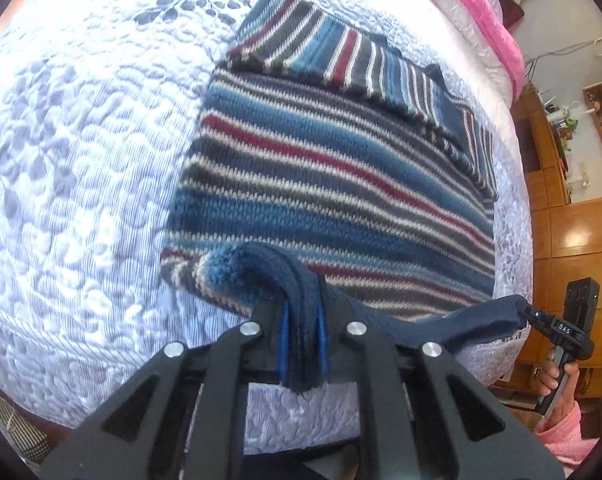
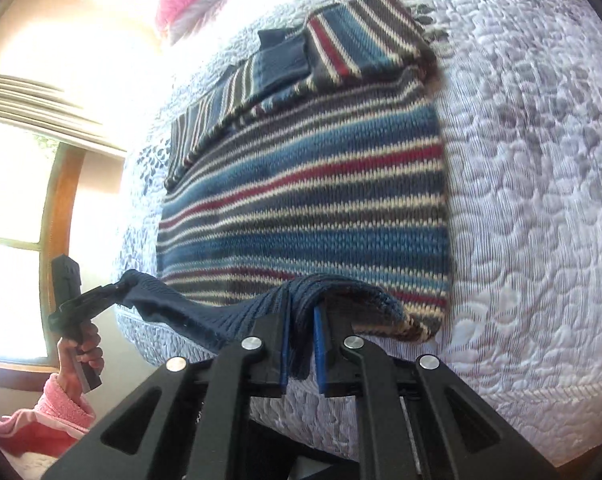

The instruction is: Fold small clothes

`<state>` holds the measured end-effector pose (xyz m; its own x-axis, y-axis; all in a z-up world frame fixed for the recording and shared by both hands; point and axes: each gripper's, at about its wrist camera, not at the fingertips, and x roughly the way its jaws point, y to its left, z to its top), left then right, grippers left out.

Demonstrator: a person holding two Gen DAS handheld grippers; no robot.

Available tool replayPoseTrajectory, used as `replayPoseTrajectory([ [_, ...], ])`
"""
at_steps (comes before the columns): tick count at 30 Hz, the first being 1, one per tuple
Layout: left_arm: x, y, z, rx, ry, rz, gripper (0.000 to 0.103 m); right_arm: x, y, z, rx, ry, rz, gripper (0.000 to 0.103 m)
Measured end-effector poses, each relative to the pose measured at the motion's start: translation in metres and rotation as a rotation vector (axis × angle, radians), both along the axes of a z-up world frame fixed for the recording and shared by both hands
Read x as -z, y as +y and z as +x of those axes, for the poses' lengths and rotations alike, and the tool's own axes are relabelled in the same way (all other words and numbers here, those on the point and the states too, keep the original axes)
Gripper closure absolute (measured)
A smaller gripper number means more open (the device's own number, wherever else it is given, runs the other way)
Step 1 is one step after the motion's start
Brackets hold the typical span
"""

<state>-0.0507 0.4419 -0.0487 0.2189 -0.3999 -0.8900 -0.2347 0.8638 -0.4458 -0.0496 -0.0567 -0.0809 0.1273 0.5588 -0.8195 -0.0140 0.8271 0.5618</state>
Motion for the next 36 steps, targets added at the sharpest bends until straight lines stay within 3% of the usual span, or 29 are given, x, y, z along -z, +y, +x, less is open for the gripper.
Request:
replayPoseTrajectory([
  [4,0.004,-0.004,0.042,-0.001,-0.018,0.019,0.093,0.007,-0.002,0.041,0.021,0.005,-0.002,0.094],
  [12,0.054,-0.014,0.11,-0.02,0.042,0.05,0.093,0.056,-0.013,0.111,0.082,0.107,0.012,0.094],
  [16,0.076,-0.015,0.124,-0.022,0.083,0.047,0.09,0.079,-0.009,0.125,0.071,0.153,-0.006,0.093],
  [20,0.077,-0.011,0.126,-0.037,0.104,0.0,0.086,0.08,-0.009,0.127,0.049,0.177,0.014,0.089],
  [21,0.074,-0.008,0.125,-0.035,0.101,-0.011,0.083,0.076,-0.012,0.126,0.04,0.174,0.02,0.088],
  [23,0.064,-0.003,0.12,-0.014,0.082,0.006,0.067,0.065,-0.016,0.124,0.016,0.154,0.022,0.079],
  [24,0.055,0.0,0.118,-0.009,0.061,0.05,0.044,0.057,-0.02,0.122,0.014,0.133,-0.008,0.058],
  [25,0.046,0.004,0.116,-0.009,0.035,0.1,0.034,0.049,-0.025,0.121,0.022,0.103,-0.053,0.044],
  [29,0.026,0.017,0.115,0.008,-0.014,0.2,0.034,0.029,-0.041,0.123,0.033,0.045,-0.063,0.044],
  [32,0.023,0.008,0.122,0.119,-0.043,0.27,0.034,0.022,-0.034,0.127,-0.012,0.015,-0.082,0.044],
  [36,0.036,-0.012,0.138,0.273,-0.051,0.265,0.034,0.022,-0.016,0.131,-0.069,0.002,-0.09,0.044],
])
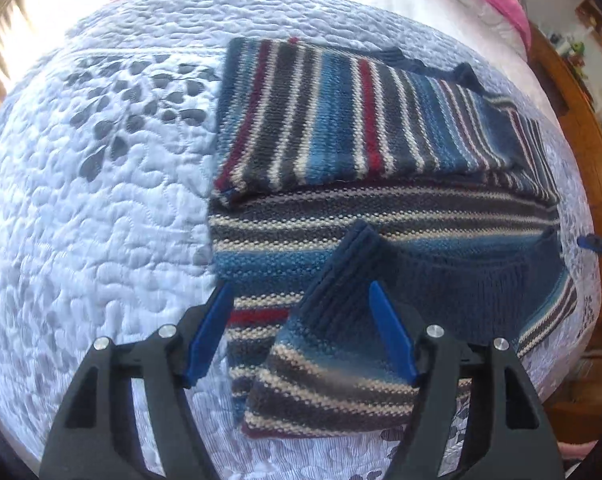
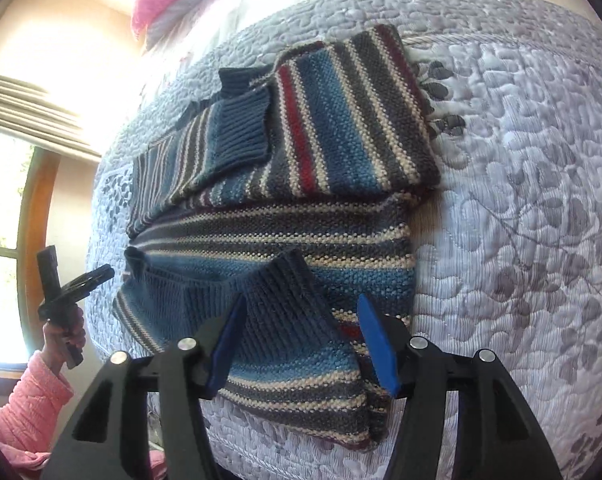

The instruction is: Fold small clothes

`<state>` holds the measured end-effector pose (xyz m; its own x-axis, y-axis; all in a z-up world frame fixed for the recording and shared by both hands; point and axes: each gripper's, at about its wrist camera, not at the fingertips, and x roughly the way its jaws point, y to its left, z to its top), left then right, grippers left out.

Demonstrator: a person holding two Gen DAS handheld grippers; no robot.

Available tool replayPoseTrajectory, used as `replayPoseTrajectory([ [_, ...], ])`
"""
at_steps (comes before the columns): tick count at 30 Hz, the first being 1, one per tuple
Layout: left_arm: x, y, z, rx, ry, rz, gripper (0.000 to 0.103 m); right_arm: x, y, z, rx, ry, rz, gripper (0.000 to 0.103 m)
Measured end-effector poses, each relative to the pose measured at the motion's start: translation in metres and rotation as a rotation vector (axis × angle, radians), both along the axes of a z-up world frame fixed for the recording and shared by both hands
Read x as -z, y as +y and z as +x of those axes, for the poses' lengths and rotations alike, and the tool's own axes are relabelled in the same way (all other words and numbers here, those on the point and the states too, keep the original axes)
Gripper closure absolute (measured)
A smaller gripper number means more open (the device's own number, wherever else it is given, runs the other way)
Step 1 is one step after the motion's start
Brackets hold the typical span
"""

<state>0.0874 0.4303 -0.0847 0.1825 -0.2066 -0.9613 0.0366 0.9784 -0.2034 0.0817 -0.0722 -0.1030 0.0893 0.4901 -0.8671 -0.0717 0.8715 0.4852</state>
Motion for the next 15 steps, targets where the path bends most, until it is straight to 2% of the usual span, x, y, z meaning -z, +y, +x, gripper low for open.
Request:
replayPoseTrajectory([
  [3,0.013,-0.013,0.015,0.091,0.014,0.024,0.034,0.002,0.013,0.001,-0.045,-0.01,-0.016,0.044],
  [8,0.019,-0.028,0.03,0.205,0.033,-0.101,0.034,0.009,0.029,0.004,-0.109,-0.008,-0.052,0.044],
  [12,0.035,-0.041,0.029,0.251,0.086,-0.102,0.034,0.016,0.033,0.007,-0.136,-0.001,-0.075,0.044],
  [14,0.042,-0.042,0.027,0.247,0.105,-0.116,0.042,0.018,0.036,0.008,-0.15,-0.004,-0.081,0.044],
  [15,0.044,-0.042,0.025,0.245,0.103,-0.116,0.049,0.019,0.038,0.009,-0.161,-0.007,-0.083,0.044],
])
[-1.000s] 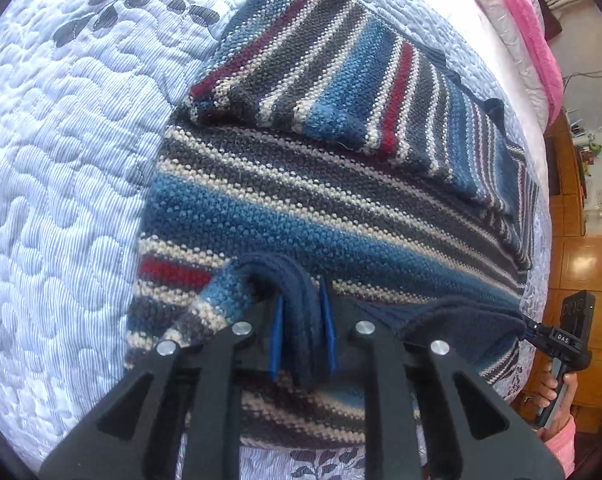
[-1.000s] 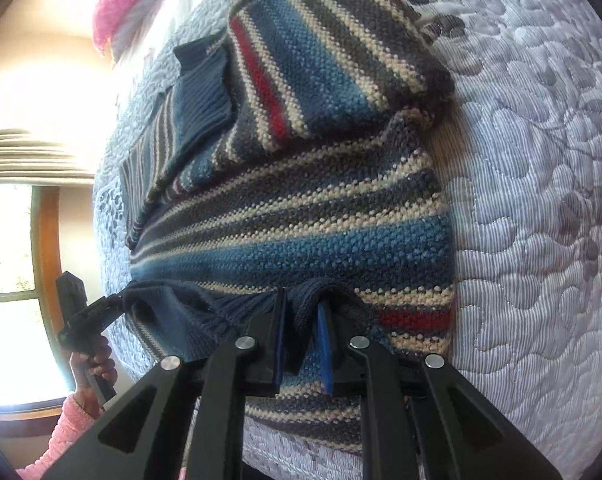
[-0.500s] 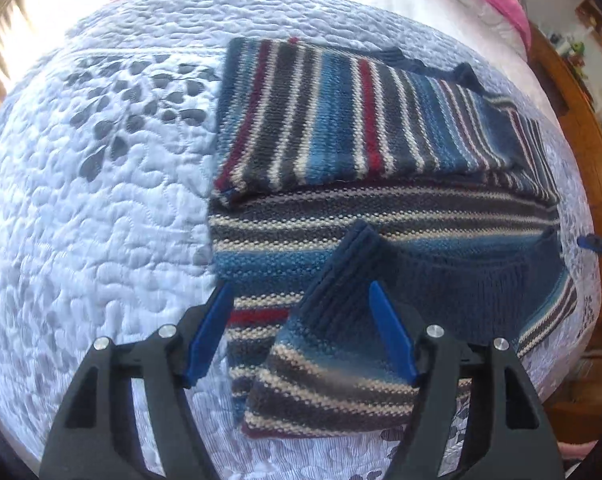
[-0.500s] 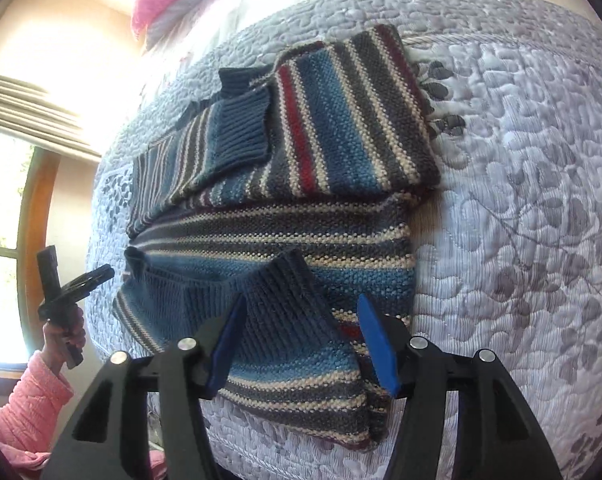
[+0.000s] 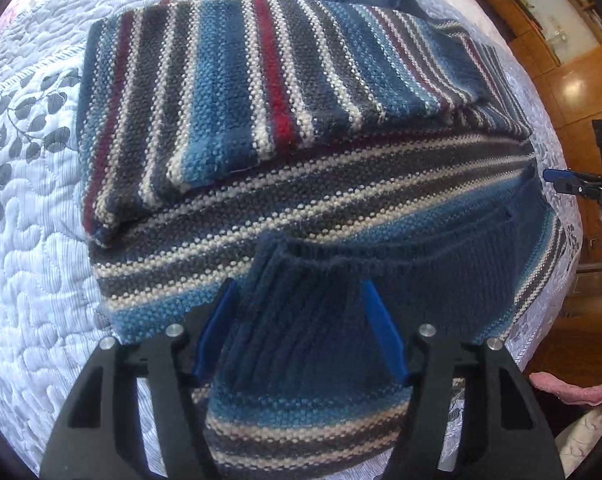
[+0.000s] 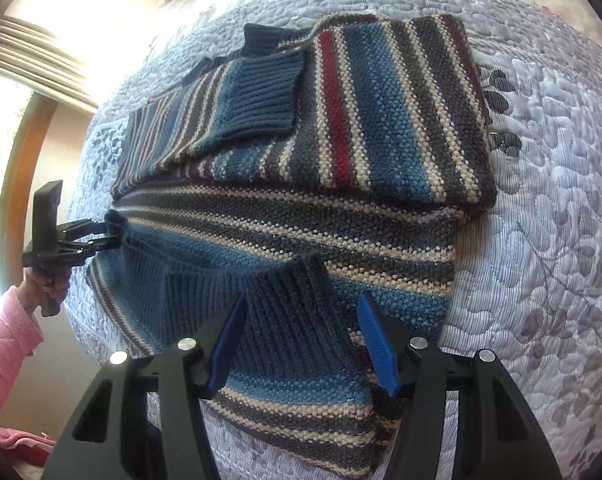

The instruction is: Fold small clothes

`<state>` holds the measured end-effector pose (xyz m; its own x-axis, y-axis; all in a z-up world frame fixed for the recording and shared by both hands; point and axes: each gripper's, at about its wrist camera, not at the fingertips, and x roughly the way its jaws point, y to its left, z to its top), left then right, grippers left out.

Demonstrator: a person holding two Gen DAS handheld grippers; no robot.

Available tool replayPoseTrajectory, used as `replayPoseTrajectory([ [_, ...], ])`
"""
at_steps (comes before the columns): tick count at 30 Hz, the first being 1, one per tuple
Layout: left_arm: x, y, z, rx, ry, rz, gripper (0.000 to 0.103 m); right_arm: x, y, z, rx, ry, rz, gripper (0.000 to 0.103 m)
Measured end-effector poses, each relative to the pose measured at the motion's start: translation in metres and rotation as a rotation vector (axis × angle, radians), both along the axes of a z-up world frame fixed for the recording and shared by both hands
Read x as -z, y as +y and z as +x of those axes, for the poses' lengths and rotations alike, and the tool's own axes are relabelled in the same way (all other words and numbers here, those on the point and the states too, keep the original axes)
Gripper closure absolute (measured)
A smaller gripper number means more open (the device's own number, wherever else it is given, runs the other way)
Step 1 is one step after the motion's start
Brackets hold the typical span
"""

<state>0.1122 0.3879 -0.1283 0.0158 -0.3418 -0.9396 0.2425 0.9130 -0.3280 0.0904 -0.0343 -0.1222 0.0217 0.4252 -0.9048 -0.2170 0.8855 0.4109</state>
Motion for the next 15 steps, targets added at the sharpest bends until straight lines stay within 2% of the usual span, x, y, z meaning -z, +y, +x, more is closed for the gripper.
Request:
replayPoseTrajectory([
  [2,0.001,0.0,-0.003,-0.005,-0.01,0.012,0.06,0.002,0.004,0.001,-0.031,-0.007,-0.01,0.044],
  [4,0.001,-0.002,-0.004,-0.016,-0.005,-0.019,0.08,0.005,0.008,0.003,-0.056,-0.011,-0.02,0.044],
  [6,-0.003,-0.004,-0.007,-0.015,-0.017,-0.035,0.085,0.01,0.011,0.006,-0.07,-0.008,-0.032,0.044],
  [11,-0.004,-0.008,-0.01,-0.014,-0.031,-0.025,0.084,0.029,0.015,0.014,-0.091,0.021,-0.034,0.044],
  [13,0.0,-0.011,-0.008,-0.034,-0.021,-0.015,0.074,0.034,0.018,0.015,-0.108,0.016,-0.044,0.044],
  [15,0.004,-0.01,-0.006,-0.057,-0.012,-0.015,0.07,0.035,0.022,0.015,-0.121,0.004,-0.057,0.048],
])
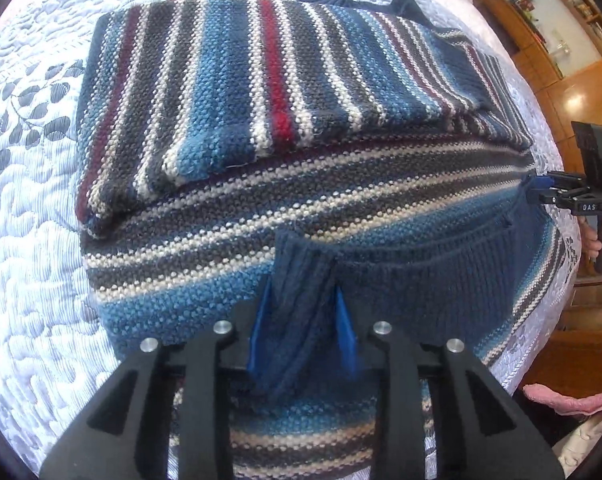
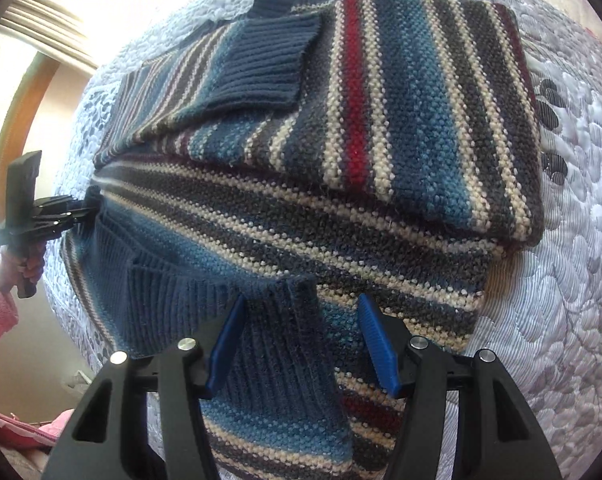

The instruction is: Fold small clothes

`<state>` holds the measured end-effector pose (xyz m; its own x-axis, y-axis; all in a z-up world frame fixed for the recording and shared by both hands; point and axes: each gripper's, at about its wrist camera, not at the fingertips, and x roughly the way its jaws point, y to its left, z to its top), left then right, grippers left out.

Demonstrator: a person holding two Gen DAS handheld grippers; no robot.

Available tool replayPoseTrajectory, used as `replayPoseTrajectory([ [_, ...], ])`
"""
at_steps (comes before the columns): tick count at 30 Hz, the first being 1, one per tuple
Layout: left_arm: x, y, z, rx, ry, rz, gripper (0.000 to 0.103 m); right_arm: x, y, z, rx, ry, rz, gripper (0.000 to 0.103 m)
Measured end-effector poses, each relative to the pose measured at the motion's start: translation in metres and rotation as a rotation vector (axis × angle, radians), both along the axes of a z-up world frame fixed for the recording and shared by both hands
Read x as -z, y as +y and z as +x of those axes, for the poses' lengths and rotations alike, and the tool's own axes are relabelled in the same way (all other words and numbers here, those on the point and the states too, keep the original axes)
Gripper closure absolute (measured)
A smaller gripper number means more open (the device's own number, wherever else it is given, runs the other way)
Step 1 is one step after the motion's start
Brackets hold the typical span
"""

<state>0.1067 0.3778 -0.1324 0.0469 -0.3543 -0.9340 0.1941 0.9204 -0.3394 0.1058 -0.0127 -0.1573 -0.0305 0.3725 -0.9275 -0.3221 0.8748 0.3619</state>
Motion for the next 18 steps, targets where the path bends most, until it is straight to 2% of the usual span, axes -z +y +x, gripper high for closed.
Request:
replayPoseTrajectory([
  [2,0.002,-0.001,0.002,-0.01,0.009,-0.005,0.071,-0.002,0.001,-0.001,-0.008,-0.009,0.006,0.071],
  [3,0.001,-0.003,0.002,-0.009,0.008,0.002,0.073,-0.004,0.003,-0.003,-0.016,-0.002,0.028,0.089],
  [4,-0.001,-0.005,0.001,-0.003,0.001,0.002,0.086,-0.007,0.003,-0.005,-0.023,-0.004,0.039,0.093],
  [7,-0.014,-0.011,-0.004,0.009,-0.037,-0.012,0.089,-0.024,0.004,-0.013,-0.038,-0.03,0.083,0.094],
  [12,-0.052,-0.006,-0.006,-0.043,-0.131,-0.075,0.089,-0.066,-0.015,-0.011,0.035,-0.091,0.176,0.094],
  [18,-0.094,0.003,0.031,-0.135,-0.26,-0.079,0.089,-0.108,-0.031,0.025,0.111,-0.184,0.232,0.094],
])
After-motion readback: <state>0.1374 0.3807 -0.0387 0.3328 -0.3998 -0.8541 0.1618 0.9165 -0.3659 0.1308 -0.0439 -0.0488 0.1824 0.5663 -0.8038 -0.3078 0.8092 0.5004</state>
